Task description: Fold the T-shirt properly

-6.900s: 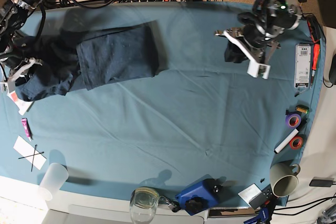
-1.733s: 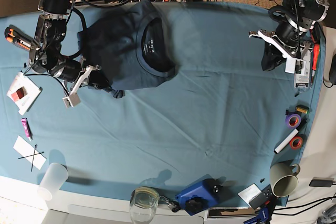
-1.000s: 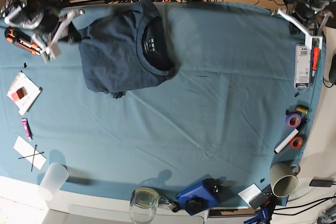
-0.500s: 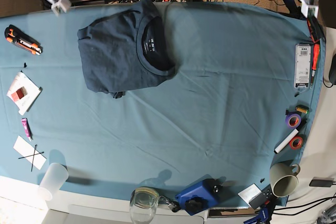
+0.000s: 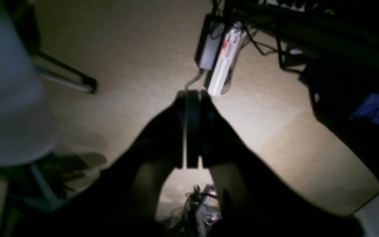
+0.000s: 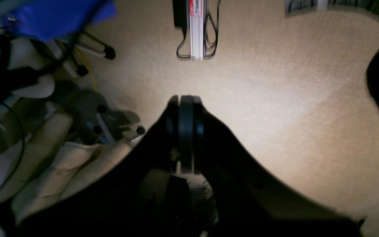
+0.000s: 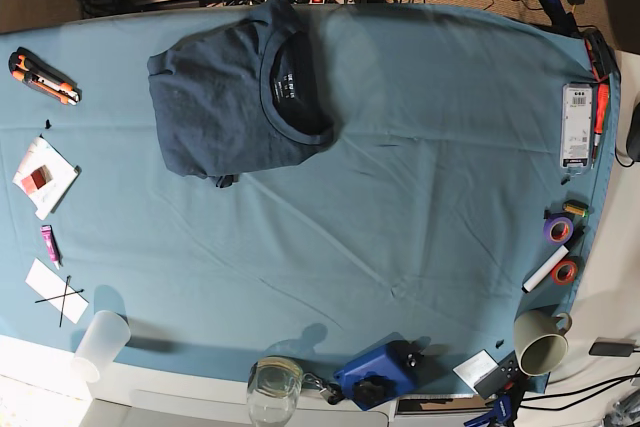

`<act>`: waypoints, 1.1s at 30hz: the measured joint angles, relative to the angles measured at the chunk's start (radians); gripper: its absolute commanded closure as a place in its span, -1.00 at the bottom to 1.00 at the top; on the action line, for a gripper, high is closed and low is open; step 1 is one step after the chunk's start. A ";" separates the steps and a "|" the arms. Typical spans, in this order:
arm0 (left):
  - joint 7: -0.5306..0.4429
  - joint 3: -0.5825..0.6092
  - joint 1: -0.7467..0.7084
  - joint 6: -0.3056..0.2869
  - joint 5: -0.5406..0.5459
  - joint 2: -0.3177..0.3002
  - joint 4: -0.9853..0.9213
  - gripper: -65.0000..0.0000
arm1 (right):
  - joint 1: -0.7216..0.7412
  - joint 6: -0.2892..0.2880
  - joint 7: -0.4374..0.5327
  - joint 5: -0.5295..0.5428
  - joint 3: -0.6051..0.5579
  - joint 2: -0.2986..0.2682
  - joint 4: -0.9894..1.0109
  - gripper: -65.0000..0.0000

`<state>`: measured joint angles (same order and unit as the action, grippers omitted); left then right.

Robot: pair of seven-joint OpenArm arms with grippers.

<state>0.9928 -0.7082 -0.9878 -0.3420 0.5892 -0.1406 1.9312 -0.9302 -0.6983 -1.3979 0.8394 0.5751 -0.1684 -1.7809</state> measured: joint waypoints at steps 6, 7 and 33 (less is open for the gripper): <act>-0.050 -0.001 0.068 -0.079 -0.005 0.002 -0.215 1.00 | 0.097 0.001 0.008 -0.015 0.000 0.000 0.165 1.00; -0.063 -0.001 0.087 -0.079 -0.012 0.002 -0.254 1.00 | 0.111 0.000 0.007 -0.023 0.000 0.000 0.192 1.00; -0.568 0.080 0.520 -0.021 -0.495 0.000 -1.106 1.00 | 0.534 0.009 0.728 -0.725 -0.666 -0.128 0.976 1.00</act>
<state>0.4248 -0.6281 -0.4679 -0.3626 0.0944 -0.1402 0.8249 -0.3965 -0.6895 -0.6697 0.1146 -0.0914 -0.2966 -0.8051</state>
